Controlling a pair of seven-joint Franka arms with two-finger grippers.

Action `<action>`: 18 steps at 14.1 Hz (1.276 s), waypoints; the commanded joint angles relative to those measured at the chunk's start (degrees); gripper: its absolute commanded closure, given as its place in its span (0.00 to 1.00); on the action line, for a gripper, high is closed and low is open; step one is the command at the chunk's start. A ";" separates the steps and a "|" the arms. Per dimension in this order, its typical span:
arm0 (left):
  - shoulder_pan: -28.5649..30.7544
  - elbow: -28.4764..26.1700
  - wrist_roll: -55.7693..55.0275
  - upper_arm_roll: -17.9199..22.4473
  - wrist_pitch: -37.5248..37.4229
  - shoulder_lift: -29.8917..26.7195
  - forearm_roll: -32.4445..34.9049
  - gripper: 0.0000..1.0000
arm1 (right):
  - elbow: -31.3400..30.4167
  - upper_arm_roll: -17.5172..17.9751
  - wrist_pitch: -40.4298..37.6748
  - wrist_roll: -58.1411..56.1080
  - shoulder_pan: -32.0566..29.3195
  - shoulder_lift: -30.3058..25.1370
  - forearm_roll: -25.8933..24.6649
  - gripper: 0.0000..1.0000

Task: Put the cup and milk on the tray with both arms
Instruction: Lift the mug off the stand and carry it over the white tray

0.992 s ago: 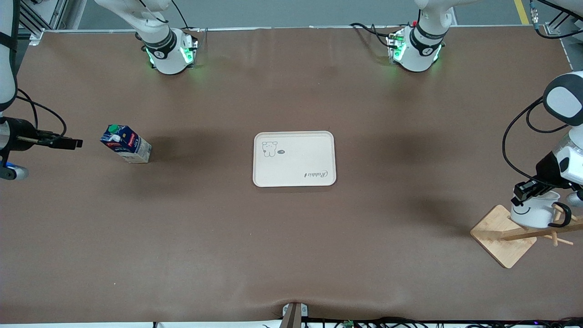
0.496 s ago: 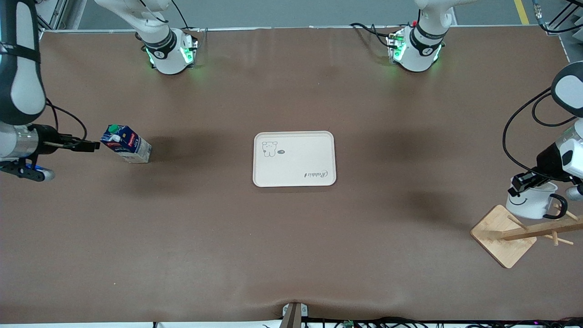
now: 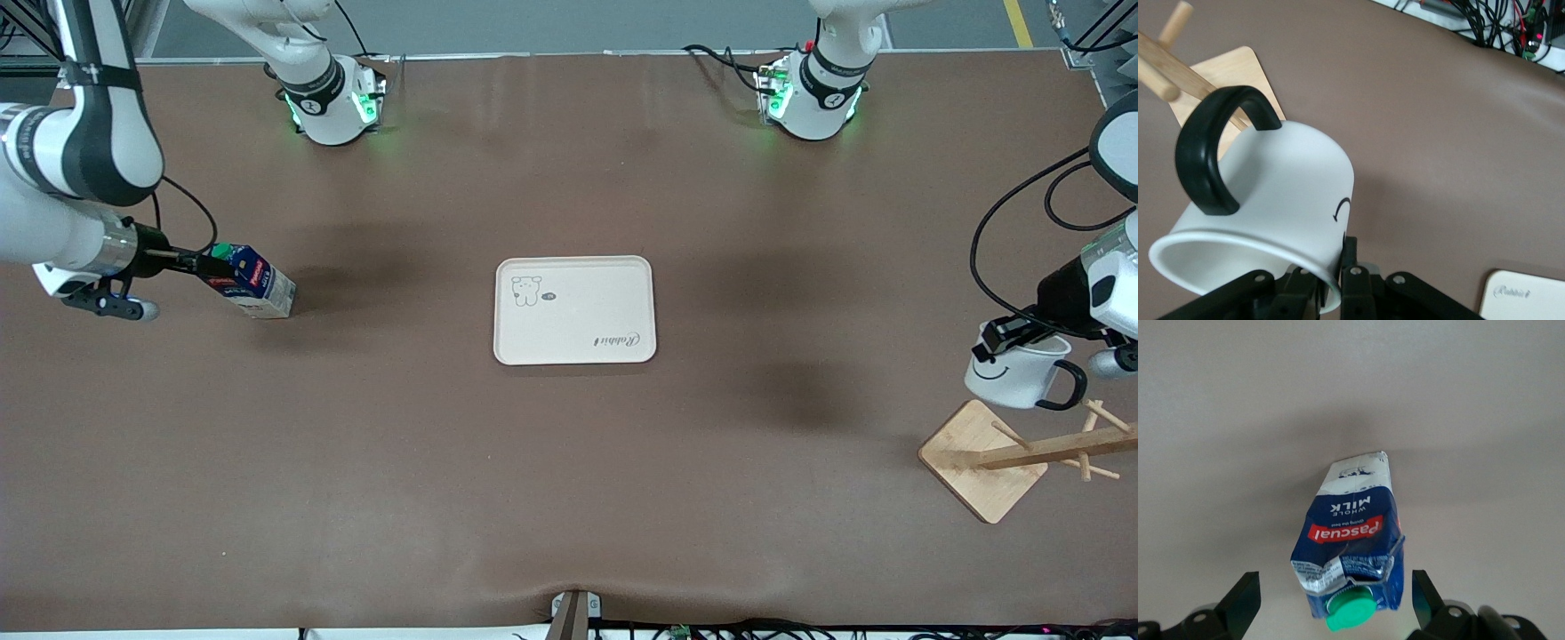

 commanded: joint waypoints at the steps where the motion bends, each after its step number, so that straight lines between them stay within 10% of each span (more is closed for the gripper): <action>1: 0.26 1.58 -4.46 -2.94 -3.69 -0.28 0.86 1.00 | -7.75 -0.22 7.43 -4.91 0.40 -3.90 -0.27 0.00; 6: -1.48 5.53 -14.58 -10.93 -9.31 1.82 9.80 1.00 | -9.95 -0.31 12.11 -6.07 0.22 -3.99 -0.36 0.03; 7: -3.06 5.71 -16.85 -11.29 -10.02 2.18 10.96 1.00 | -10.22 -0.31 12.46 -6.34 0.14 -3.99 -0.36 0.16; 9: -5.35 5.72 -22.82 -11.47 -10.29 2.71 10.71 1.00 | -10.57 -0.31 12.91 -7.04 -0.04 -3.99 -0.36 0.82; 10: -7.10 5.72 -24.85 -11.47 -10.37 3.14 10.27 1.00 | -10.49 -0.48 12.64 -7.91 -0.21 -4.08 -0.44 1.00; 18: -19.77 7.47 -44.81 -11.56 -11.34 9.82 8.87 1.00 | -0.66 -0.66 -0.25 -9.85 -1.71 -3.47 -0.27 1.00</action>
